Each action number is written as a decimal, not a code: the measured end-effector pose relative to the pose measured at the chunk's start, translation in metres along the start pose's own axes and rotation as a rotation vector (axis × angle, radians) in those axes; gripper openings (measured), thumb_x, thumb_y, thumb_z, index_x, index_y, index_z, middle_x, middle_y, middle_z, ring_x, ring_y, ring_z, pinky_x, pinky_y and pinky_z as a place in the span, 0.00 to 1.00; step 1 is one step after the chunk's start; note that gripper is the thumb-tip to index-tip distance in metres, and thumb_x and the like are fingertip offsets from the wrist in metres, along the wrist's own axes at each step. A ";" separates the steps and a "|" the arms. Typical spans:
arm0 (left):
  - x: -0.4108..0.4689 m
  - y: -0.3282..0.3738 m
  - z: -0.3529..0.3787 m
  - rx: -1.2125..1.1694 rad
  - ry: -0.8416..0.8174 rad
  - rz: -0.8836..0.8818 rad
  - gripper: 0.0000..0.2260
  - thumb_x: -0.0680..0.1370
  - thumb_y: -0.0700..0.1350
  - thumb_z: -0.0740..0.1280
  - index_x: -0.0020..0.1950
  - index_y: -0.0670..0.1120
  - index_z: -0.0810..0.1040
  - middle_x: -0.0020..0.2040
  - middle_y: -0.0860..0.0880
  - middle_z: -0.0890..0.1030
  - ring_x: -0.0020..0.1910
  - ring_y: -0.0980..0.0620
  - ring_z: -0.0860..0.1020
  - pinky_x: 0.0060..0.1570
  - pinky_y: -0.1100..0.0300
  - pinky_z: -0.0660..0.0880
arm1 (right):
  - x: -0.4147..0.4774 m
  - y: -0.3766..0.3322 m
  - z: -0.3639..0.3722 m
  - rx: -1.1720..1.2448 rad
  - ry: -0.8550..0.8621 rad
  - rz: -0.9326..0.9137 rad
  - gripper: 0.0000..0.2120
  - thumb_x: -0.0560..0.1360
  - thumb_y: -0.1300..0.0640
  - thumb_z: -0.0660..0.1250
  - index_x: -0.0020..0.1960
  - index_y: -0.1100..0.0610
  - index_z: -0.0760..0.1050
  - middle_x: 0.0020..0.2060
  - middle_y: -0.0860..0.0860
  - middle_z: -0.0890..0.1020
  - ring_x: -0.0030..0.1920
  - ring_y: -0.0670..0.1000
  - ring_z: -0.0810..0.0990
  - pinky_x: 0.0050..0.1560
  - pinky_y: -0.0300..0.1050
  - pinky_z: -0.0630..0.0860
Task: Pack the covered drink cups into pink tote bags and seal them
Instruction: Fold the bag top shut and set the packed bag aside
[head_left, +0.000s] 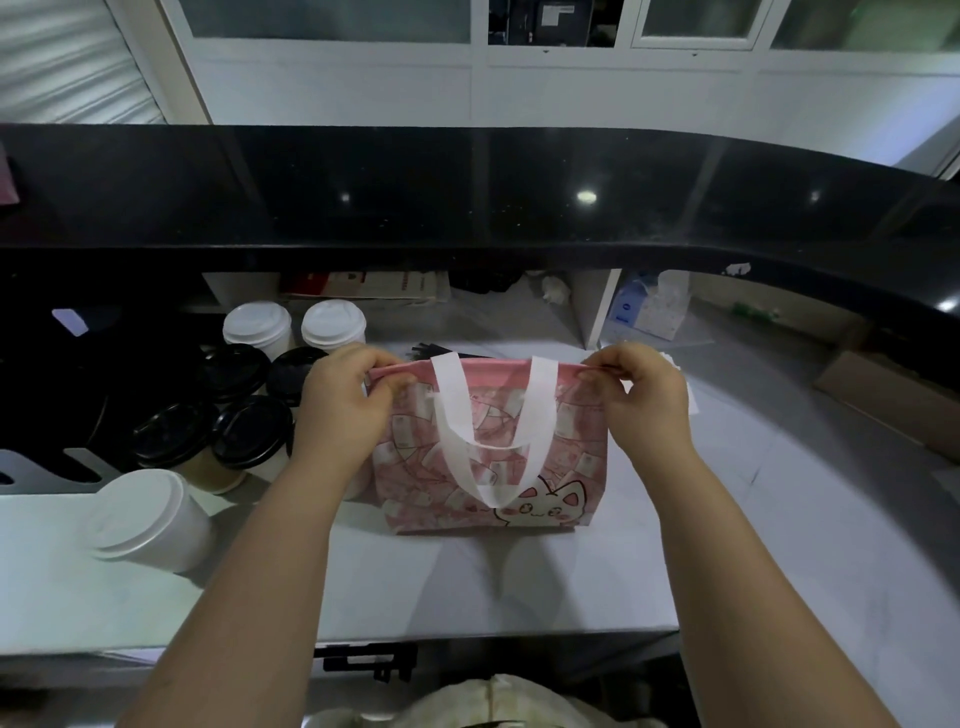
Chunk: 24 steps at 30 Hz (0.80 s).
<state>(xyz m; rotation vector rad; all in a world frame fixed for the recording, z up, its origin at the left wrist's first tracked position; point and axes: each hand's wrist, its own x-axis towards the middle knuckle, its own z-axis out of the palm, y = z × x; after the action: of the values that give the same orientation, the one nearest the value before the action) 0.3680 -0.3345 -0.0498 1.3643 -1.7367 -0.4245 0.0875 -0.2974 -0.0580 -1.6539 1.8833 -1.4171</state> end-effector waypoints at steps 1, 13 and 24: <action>0.000 0.001 0.000 0.033 -0.003 -0.001 0.10 0.72 0.43 0.75 0.41 0.59 0.80 0.40 0.61 0.78 0.46 0.56 0.76 0.50 0.54 0.75 | 0.001 0.000 0.000 -0.006 -0.010 0.019 0.17 0.73 0.70 0.68 0.40 0.47 0.78 0.39 0.38 0.79 0.43 0.33 0.76 0.40 0.24 0.71; 0.007 0.061 0.034 0.441 -0.180 0.346 0.10 0.78 0.53 0.67 0.58 0.57 0.81 0.54 0.57 0.82 0.56 0.50 0.75 0.55 0.52 0.59 | 0.006 -0.059 0.016 -0.411 -0.347 -0.349 0.12 0.75 0.55 0.69 0.58 0.54 0.80 0.51 0.50 0.80 0.54 0.55 0.75 0.55 0.52 0.71; 0.002 0.051 0.043 0.476 -0.107 0.371 0.04 0.77 0.44 0.69 0.48 0.50 0.84 0.44 0.54 0.83 0.49 0.48 0.77 0.61 0.49 0.58 | 0.000 -0.048 0.023 -0.396 -0.191 -0.392 0.04 0.72 0.63 0.70 0.45 0.57 0.83 0.39 0.52 0.82 0.44 0.58 0.78 0.49 0.55 0.70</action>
<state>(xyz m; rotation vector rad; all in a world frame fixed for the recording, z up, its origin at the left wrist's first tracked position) 0.3025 -0.3290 -0.0379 1.3065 -2.2186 0.1369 0.1339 -0.3030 -0.0315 -2.3589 1.8871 -0.9931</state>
